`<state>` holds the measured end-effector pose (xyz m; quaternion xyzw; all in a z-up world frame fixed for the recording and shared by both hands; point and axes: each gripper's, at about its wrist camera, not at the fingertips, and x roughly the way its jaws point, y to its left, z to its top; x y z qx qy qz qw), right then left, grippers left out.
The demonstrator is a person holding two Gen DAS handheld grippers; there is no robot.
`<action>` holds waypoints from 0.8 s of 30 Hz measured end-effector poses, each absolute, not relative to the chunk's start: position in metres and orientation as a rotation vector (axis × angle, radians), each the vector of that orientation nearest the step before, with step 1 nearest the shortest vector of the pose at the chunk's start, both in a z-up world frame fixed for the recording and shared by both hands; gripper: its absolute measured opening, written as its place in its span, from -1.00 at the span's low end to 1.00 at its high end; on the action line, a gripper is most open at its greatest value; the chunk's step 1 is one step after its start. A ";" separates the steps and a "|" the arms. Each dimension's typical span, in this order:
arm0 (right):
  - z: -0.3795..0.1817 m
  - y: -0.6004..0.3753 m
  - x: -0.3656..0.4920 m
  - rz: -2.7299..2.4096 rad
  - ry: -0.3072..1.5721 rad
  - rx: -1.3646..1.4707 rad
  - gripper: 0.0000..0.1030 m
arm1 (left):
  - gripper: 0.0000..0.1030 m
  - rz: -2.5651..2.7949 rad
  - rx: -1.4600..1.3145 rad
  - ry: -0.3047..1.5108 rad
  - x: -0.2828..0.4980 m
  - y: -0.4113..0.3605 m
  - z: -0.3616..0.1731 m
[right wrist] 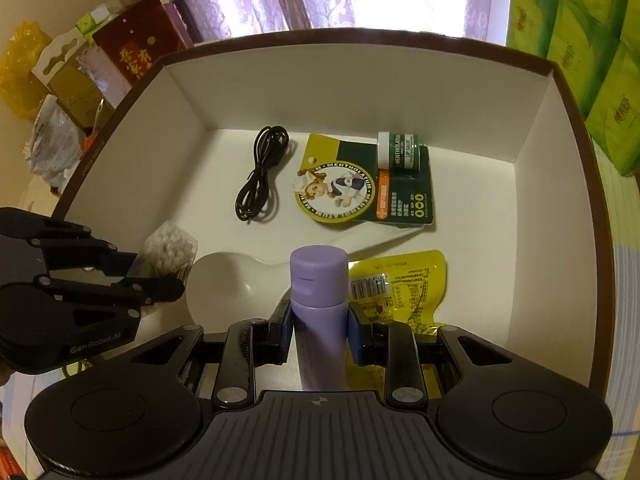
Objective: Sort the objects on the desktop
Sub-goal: 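Lower swab bag and purple tube into the box and open both grippers, then withdraw both grippers from the box back toward the table items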
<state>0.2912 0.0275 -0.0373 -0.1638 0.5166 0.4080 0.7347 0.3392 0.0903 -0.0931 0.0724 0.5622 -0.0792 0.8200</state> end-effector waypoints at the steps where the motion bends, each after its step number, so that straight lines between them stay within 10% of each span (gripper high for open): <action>1: -0.036 0.029 0.290 0.903 1.125 -0.377 -0.37 | -0.54 -0.167 0.156 1.199 0.339 0.090 -0.093; 4: -0.028 0.029 0.285 0.903 1.063 -0.415 0.57 | -0.19 -0.154 0.154 1.201 0.340 0.093 -0.093; 24: 0.005 0.000 0.279 0.854 0.981 -0.521 0.96 | 0.71 -0.183 0.167 1.082 0.325 0.082 -0.051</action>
